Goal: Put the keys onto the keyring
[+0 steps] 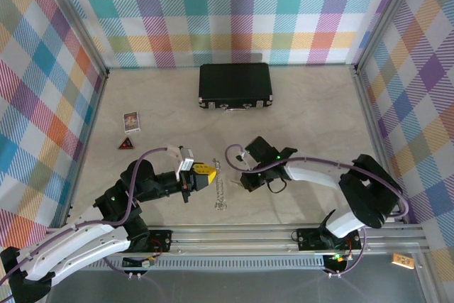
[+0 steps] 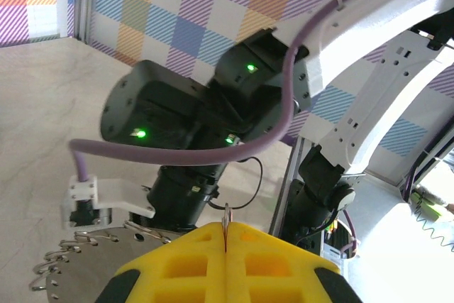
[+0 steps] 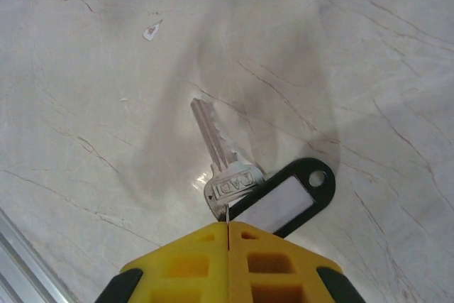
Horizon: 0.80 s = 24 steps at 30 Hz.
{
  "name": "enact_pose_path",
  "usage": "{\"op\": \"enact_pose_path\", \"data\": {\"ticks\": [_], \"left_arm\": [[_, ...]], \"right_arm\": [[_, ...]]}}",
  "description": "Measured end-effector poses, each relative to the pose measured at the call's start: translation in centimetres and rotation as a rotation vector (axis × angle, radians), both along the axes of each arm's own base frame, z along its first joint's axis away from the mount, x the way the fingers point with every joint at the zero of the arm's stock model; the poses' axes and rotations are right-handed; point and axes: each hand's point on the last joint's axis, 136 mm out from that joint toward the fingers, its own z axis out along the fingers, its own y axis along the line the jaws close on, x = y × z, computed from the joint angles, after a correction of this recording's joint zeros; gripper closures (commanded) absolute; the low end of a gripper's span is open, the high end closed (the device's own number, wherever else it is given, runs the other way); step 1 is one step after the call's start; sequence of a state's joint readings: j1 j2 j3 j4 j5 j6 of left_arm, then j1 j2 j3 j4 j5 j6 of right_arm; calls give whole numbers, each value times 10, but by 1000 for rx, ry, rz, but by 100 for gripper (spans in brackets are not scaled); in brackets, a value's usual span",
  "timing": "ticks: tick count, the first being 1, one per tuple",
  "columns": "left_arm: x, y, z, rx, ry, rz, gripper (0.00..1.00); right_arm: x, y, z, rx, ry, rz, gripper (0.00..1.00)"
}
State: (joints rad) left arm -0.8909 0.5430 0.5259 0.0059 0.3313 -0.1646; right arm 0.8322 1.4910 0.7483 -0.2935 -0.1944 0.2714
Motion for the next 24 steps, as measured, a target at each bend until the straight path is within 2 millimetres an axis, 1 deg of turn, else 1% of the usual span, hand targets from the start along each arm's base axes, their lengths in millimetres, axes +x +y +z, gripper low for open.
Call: {"op": "enact_pose_path", "data": {"ticks": [7, 10, 12, 15, 17, 19, 22, 24], "left_arm": [[0, 0, 0, 0, 0, 0, 100], [0, 0, 0, -1, 0, 0, 100], [0, 0, -1, 0, 0, 0, 100], [0, 0, -2, 1, 1, 0, 100], [0, 0, -3, 1, 1, 0, 100], [0, -1, -2, -3, -2, 0, 100], [1, -1, 0, -10, -8, 0, 100], [1, -1, 1, -13, -10, 0, 100]], "right_arm": [[-2, -11, -12, 100, -86, -83, 100], [1, -10, -12, 125, -107, -95, 97], [3, -7, -10, 140, -117, -97, 89], [5, -5, -7, 156, -123, -105, 71], [4, -6, 0, 168, -129, -111, 60], [3, -8, 11, 179, -143, -114, 52], [3, -13, 28, 166, -149, -121, 50], [6, -11, 41, 150, -142, -122, 50]]}}
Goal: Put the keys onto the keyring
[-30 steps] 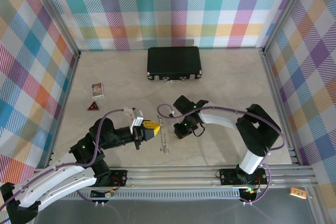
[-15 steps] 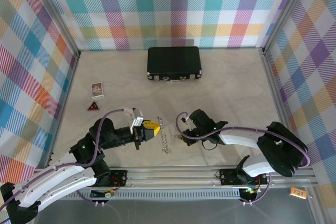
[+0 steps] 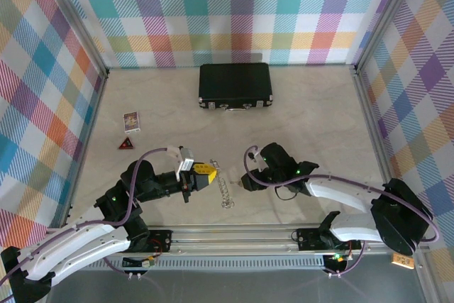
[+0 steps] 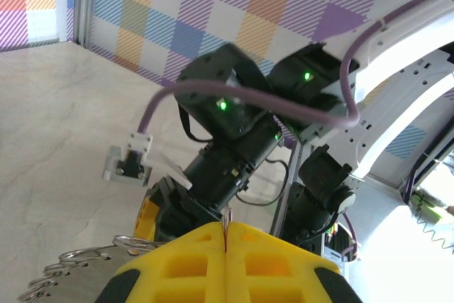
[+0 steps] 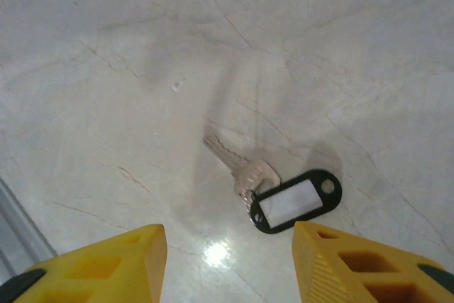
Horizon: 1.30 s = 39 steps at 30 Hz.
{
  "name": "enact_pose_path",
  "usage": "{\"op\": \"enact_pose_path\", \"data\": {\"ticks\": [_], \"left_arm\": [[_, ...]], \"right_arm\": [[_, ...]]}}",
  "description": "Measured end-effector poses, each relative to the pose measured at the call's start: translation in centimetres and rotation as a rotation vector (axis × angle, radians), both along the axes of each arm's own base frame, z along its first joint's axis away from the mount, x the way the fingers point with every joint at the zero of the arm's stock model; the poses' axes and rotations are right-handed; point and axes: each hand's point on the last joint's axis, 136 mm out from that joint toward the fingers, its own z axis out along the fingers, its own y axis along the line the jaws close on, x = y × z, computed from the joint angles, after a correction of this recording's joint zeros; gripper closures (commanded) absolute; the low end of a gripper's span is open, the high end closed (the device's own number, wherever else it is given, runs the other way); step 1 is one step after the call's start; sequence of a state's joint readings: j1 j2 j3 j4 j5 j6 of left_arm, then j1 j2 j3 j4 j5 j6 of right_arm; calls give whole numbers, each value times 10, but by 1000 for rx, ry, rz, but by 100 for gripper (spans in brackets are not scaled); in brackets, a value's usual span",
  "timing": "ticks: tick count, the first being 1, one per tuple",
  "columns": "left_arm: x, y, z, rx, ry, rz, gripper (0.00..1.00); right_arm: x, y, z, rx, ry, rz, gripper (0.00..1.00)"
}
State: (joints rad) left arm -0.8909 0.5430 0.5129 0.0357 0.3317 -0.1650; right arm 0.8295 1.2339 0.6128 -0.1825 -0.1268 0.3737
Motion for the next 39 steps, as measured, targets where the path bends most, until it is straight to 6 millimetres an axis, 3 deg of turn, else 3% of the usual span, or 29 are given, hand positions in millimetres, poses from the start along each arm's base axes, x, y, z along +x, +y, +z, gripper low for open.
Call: {"op": "enact_pose_path", "data": {"ticks": [5, 14, 21, 29, 39], "left_arm": [[0, 0, 0, -1, -1, 1, 100], [0, 2, -1, -8, -2, 5, 100], [1, 1, -16, 9, 20, 13, 100], [2, 1, -16, 7, 24, 14, 100], [2, 1, -15, 2, 28, 14, 100]], "right_arm": [[11, 11, 22, -73, 59, 17, 52], [7, 15, -8, -308, 276, 95, 56], [12, 22, -20, -390, 347, 143, 64], [6, 15, -48, -483, 431, 173, 72], [4, 12, -54, -503, 440, 186, 86]]}}
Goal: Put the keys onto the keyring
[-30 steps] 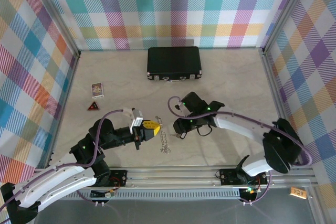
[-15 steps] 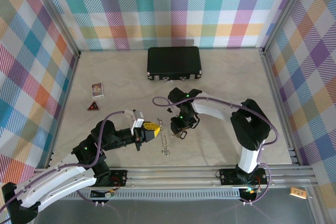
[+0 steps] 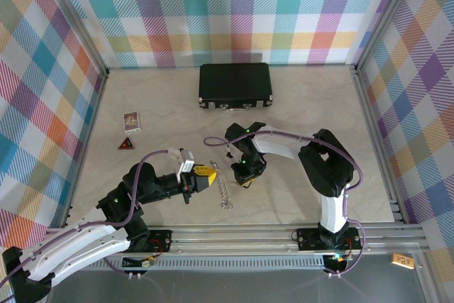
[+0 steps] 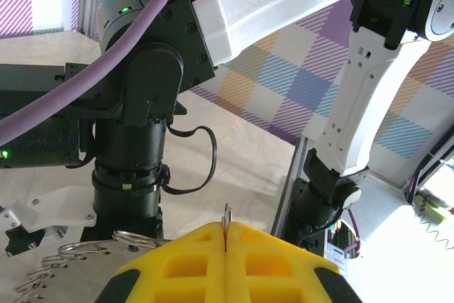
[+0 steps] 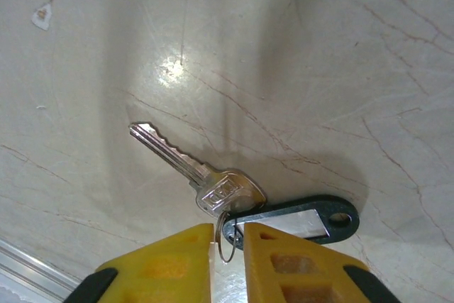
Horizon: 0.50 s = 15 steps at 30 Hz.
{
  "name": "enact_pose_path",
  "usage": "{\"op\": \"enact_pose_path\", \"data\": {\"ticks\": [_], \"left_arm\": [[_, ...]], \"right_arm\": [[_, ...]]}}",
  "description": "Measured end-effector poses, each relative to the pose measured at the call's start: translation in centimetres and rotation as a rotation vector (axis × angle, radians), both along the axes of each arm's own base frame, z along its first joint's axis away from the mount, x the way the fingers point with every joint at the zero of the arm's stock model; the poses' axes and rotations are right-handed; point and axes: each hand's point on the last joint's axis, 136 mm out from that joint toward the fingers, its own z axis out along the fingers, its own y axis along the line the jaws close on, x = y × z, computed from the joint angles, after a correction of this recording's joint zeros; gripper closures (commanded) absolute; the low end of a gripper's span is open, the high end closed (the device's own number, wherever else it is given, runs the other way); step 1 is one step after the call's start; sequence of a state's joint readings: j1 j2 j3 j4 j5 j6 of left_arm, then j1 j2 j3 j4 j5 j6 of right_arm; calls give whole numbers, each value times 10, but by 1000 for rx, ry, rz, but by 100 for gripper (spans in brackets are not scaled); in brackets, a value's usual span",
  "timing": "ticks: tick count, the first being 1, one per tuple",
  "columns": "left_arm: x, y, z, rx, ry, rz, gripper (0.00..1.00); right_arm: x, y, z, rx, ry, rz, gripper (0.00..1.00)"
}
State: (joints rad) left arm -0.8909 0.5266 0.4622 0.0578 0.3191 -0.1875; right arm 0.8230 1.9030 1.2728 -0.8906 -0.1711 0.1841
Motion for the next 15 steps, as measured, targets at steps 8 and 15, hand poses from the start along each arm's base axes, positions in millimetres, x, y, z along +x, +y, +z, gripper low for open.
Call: {"op": "enact_pose_path", "data": {"ticks": [8, 15], "left_arm": [[-1, 1, 3, -9, -3, 0, 100], [-1, 1, 2, -9, -3, 0, 100]], "right_arm": [[3, 3, -1, 11, -16, 2, 94], [-1, -5, -1, 23, -40, -10, 100]]}}
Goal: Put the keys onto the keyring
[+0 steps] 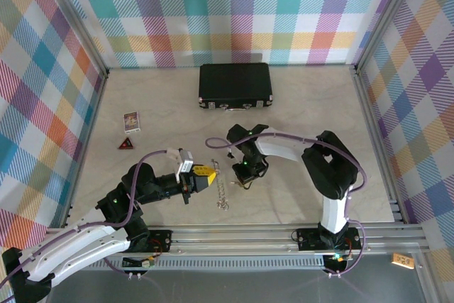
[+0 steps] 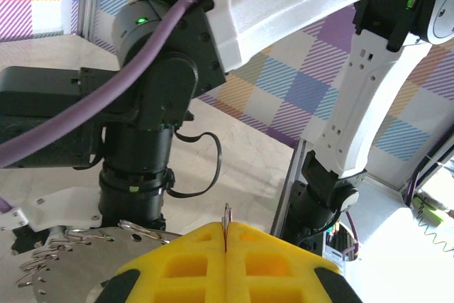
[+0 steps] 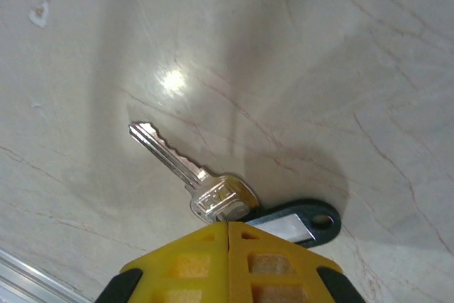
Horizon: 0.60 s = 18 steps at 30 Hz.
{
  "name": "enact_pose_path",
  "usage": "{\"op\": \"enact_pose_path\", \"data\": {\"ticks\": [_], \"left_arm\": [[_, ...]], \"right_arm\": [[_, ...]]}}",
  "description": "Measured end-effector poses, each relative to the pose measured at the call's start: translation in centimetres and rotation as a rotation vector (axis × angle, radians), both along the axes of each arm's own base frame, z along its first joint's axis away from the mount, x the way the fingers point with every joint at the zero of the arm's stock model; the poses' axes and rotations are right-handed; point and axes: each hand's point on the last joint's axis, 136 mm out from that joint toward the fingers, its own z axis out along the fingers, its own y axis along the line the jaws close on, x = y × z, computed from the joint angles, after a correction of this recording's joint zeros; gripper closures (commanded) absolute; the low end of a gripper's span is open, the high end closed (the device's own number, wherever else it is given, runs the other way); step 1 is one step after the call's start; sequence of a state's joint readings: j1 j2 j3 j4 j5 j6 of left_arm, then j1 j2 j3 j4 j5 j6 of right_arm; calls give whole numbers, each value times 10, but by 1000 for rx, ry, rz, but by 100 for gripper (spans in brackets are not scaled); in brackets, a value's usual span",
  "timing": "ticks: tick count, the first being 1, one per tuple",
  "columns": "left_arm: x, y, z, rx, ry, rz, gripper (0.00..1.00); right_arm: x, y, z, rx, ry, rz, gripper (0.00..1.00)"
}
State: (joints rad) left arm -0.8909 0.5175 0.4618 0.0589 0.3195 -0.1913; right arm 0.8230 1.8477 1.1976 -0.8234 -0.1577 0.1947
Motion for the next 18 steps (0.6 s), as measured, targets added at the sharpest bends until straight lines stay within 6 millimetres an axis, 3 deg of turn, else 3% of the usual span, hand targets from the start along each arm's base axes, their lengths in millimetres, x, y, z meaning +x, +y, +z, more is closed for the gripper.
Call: {"op": "enact_pose_path", "data": {"ticks": [11, 18], "left_arm": [[1, -1, -2, 3, 10, 1, 100], [2, -3, -2, -10, 15, 1, 100]], "right_arm": [[-13, -47, -3, 182, -355, -183, 100], [8, -47, -5, 330, -571, -288, 100]]}}
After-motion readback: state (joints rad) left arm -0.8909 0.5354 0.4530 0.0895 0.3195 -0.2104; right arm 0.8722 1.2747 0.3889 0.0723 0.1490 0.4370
